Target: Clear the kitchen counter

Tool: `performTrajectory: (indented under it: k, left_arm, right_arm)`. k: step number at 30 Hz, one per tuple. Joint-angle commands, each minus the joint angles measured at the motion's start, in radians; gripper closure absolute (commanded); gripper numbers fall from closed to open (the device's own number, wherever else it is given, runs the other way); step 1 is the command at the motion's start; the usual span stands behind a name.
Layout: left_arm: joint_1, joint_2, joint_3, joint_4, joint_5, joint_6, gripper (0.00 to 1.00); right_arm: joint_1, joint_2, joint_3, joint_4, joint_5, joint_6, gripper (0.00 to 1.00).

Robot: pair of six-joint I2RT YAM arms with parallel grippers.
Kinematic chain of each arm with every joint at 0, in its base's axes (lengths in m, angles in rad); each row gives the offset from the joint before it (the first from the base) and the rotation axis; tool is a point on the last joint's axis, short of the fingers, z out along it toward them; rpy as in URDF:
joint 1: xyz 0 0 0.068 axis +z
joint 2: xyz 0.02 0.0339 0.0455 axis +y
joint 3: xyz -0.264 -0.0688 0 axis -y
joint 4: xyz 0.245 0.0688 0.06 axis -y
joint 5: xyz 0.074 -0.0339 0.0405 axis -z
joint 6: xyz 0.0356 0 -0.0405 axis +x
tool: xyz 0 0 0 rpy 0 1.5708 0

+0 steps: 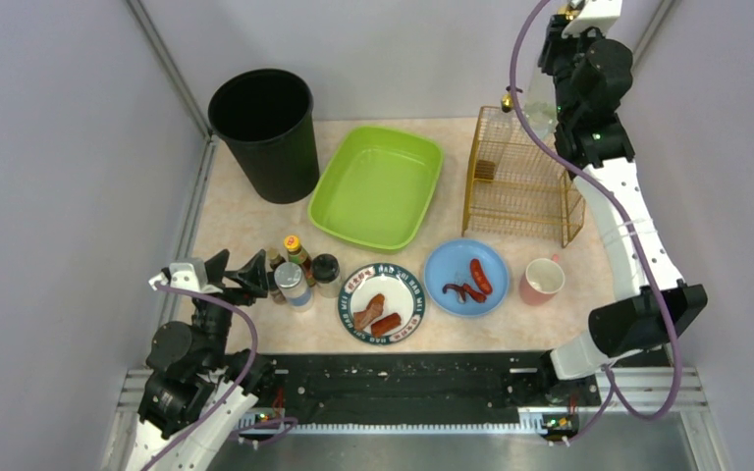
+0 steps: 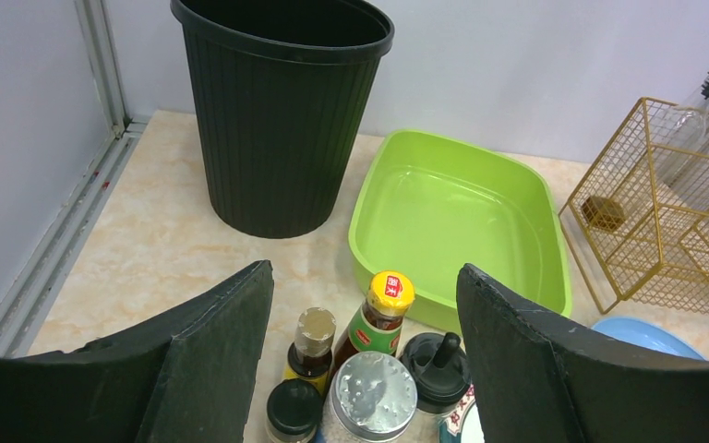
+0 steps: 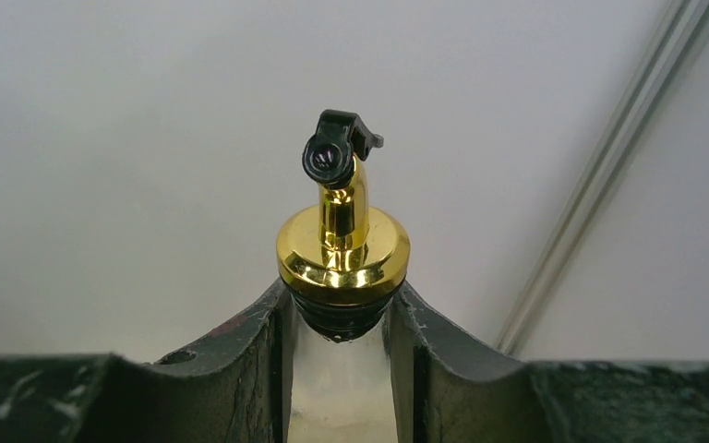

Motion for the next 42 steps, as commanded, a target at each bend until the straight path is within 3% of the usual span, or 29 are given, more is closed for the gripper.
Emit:
performTrajectory:
  k: [1,17,28,42]
  left_arm:
    - [-0.002,-0.006,-0.004,0.042,0.017,-0.001,0.23]
    - [-0.002,-0.036,-0.005,0.044,0.030,0.001,0.23]
    - [-0.002,-0.034,-0.008,0.046,0.030,0.003,0.23]
    - [-0.003,-0.026,-0.009,0.049,0.032,0.005,0.23]
  right_arm:
    - [-0.067,0.005,0.072,0.115,-0.107,0.036,1.00]
    - [-0.214,0.101,-0.037,0.307,-0.441,0.105,1.00]
    - [-0.272,0.161,-0.050,0.384,-0.557,0.155,1.00]
    - [-0.327,0.175,-0.234,0.594,-0.678,0.282,1.00]
